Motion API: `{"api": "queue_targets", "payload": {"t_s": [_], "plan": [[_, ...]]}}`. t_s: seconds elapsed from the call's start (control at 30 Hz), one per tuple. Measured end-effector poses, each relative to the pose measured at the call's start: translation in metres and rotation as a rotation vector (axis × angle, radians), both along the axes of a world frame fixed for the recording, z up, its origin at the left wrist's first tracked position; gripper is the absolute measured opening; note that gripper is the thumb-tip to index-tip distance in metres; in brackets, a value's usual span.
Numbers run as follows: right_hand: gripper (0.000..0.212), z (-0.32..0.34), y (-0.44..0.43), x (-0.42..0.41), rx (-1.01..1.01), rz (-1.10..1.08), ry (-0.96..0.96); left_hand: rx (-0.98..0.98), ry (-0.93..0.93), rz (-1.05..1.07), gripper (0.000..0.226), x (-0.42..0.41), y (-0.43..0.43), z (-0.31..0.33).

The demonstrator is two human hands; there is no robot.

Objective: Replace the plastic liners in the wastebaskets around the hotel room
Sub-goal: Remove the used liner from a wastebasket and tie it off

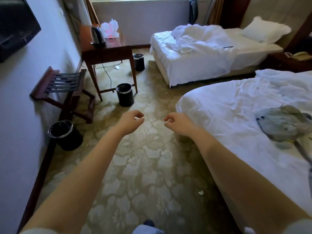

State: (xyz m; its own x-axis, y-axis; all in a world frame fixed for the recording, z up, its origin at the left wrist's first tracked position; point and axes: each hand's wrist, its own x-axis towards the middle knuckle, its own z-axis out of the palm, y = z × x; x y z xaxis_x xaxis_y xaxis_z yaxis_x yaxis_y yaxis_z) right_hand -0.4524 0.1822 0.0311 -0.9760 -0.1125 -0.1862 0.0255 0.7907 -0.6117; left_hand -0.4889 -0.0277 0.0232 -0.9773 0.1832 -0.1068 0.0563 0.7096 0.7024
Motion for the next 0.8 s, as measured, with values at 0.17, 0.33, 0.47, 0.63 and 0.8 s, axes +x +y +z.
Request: {"api": "queue_targets", "payload": {"t_s": [0.17,0.33,0.47,0.63,0.8], "plan": [[0.028,-0.008,-0.002,-0.111,0.044,0.011,-0.015,-0.047,-0.029,-0.033,0.032,-0.108,-0.007,-0.005],[0.03,-0.022,0.011,-0.235,0.033,0.018,-0.012,-0.08,-0.046,-0.038,0.033,-0.225,0.003,-0.018],[0.029,-0.029,0.023,-0.348,0.017,0.036,0.0,-0.117,-0.046,0.016,0.035,-0.327,0.016,-0.02],[0.03,-0.012,0.026,-0.48,0.011,0.105,-0.008,-0.196,-0.063,0.068,0.026,-0.439,0.02,0.001],[0.027,-0.008,-0.004,-0.593,0.062,0.214,0.008,-0.21,-0.063,0.167,0.031,-0.532,-0.012,0.003]]}}
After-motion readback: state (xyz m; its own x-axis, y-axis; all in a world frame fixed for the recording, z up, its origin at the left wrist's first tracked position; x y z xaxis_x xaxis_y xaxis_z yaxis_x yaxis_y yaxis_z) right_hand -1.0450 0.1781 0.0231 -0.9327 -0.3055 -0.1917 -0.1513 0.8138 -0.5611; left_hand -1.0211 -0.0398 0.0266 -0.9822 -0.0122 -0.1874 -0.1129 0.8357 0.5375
